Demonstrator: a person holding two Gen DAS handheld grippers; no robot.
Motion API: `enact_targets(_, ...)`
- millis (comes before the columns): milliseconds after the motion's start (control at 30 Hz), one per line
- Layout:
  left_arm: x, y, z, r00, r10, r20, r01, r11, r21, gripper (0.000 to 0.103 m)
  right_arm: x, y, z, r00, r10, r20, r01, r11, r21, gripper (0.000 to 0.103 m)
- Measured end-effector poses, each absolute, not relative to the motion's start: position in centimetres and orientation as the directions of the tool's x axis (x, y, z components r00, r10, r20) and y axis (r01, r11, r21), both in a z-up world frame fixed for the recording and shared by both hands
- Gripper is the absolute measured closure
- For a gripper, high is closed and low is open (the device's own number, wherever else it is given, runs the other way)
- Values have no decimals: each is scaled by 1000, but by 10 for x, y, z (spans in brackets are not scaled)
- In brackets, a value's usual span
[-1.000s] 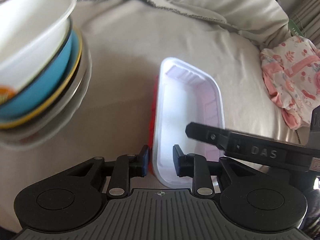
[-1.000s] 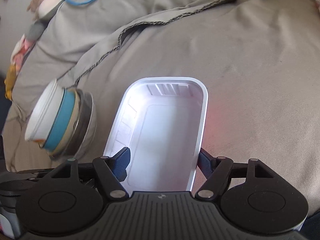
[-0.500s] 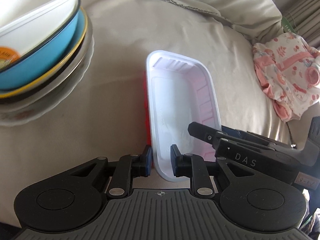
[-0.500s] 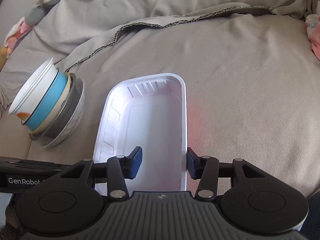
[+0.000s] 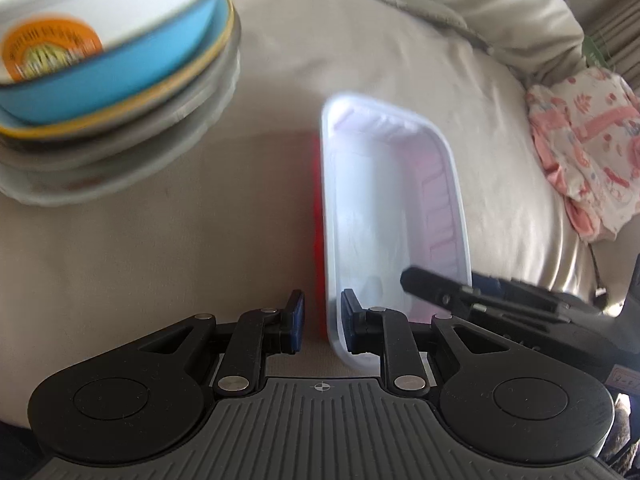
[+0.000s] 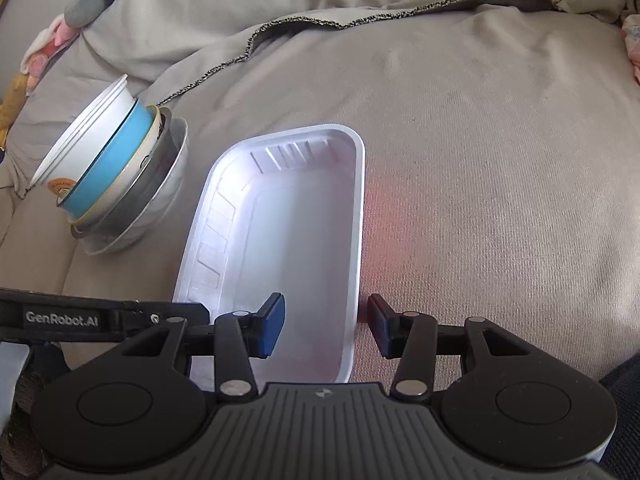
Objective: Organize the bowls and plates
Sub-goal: 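Lift the tray with both tools and carry it toward the bowl stack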
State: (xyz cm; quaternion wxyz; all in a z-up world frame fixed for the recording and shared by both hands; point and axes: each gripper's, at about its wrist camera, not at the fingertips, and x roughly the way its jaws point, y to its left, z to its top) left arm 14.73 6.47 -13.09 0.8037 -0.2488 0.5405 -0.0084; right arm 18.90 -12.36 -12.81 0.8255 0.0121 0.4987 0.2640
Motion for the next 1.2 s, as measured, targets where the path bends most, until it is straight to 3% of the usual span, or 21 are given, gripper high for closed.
enact_targets(433,144,59,-135,419,-283,-863,-262,872,-413,84,179,-132,-131,357,493,-794,-430,841,329,56)
enact_targets(633,168,66,-126,456,-213,-864,-282,886,-367,84,193,-138,-125,396,476,-785,-396,860,321,58)
enact_targets(800,179,64,-135,465,-208,-860,-280,887,-366,84,210,-134,-126,379,487,-787,-381,857,347,71)
enact_targets(1067,172,63,-131,496,-210,-842,-282,878,-386,83,202,-125,-126,368,476,-799,-388,859,333,74)
enact_targets(1200,161,65,-93,580,-220,-784,-235,877,-419,83,190,-124,-89,435,474,-765,-420,859,293,74)
